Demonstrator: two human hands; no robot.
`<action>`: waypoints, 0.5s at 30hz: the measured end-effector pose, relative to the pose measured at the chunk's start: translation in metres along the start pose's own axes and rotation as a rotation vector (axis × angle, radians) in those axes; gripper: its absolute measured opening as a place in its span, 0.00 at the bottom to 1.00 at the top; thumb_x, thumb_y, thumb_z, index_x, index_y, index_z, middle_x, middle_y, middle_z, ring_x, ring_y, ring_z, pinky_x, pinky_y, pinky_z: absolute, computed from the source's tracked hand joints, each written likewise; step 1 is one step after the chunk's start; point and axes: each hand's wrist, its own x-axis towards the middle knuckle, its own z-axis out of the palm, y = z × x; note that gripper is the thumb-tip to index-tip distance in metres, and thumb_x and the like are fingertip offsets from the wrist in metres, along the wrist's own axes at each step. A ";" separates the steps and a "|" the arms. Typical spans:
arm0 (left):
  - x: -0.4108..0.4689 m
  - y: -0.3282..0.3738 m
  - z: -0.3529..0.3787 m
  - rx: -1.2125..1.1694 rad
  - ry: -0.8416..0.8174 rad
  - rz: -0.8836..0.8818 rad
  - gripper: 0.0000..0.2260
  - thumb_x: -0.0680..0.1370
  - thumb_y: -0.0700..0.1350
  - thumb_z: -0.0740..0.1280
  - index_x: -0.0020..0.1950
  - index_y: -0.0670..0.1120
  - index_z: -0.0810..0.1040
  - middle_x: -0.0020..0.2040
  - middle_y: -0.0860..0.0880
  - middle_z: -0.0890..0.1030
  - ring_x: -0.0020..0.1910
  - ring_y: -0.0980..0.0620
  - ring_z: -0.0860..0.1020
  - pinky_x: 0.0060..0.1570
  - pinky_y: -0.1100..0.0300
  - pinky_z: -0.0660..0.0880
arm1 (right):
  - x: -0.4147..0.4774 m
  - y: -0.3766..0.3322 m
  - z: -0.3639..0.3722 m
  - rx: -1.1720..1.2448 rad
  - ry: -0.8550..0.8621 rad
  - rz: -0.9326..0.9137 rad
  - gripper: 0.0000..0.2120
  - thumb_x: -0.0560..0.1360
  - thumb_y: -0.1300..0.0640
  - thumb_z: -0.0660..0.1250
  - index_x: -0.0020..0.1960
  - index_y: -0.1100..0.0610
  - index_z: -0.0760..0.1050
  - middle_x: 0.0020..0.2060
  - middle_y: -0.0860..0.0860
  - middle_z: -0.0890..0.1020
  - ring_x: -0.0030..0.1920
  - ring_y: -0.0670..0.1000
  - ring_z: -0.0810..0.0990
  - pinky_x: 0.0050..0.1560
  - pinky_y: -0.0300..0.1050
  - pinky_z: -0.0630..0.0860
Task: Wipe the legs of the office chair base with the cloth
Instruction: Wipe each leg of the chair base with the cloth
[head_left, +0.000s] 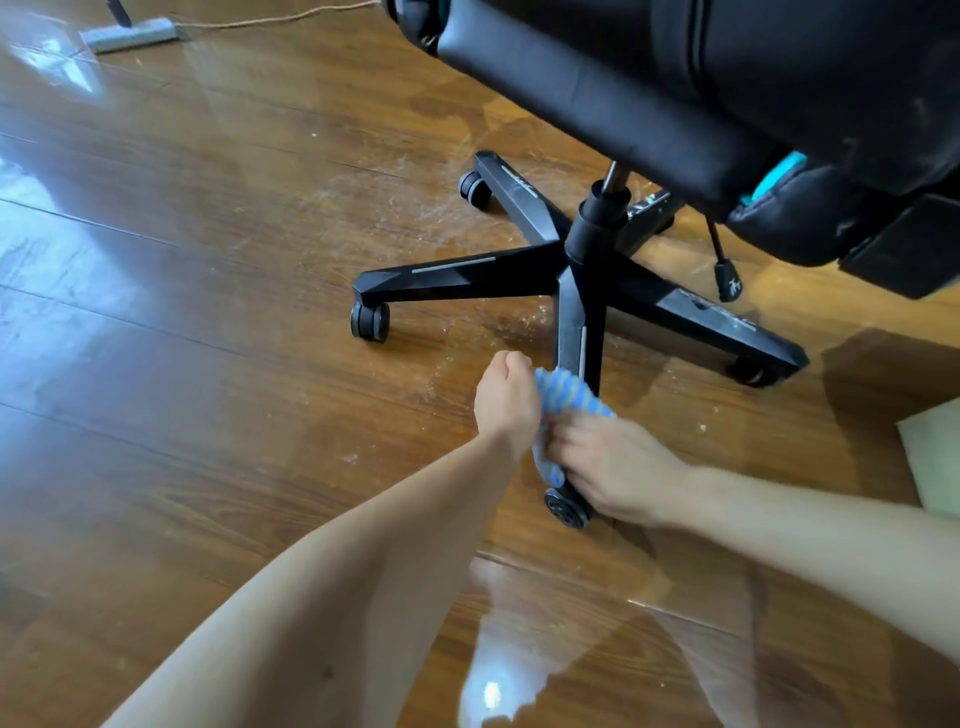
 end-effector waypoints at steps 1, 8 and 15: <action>0.001 0.001 0.001 -0.007 -0.007 -0.003 0.16 0.85 0.48 0.52 0.59 0.49 0.79 0.52 0.51 0.81 0.53 0.48 0.78 0.52 0.53 0.71 | -0.005 -0.003 0.001 0.038 -0.012 -0.047 0.17 0.78 0.57 0.56 0.57 0.55 0.82 0.57 0.51 0.84 0.66 0.54 0.77 0.63 0.50 0.77; -0.003 0.000 0.002 0.018 0.022 0.026 0.16 0.85 0.49 0.51 0.60 0.48 0.78 0.58 0.47 0.81 0.55 0.46 0.78 0.57 0.48 0.75 | 0.046 0.052 -0.013 0.010 0.009 0.223 0.30 0.73 0.54 0.43 0.63 0.57 0.79 0.66 0.53 0.79 0.72 0.57 0.73 0.68 0.56 0.74; 0.001 0.003 0.006 0.043 0.026 0.020 0.17 0.85 0.49 0.53 0.63 0.48 0.80 0.56 0.50 0.82 0.56 0.46 0.79 0.58 0.49 0.75 | -0.023 -0.010 0.031 0.213 0.239 0.130 0.26 0.74 0.68 0.51 0.67 0.61 0.78 0.73 0.53 0.75 0.80 0.53 0.61 0.77 0.54 0.63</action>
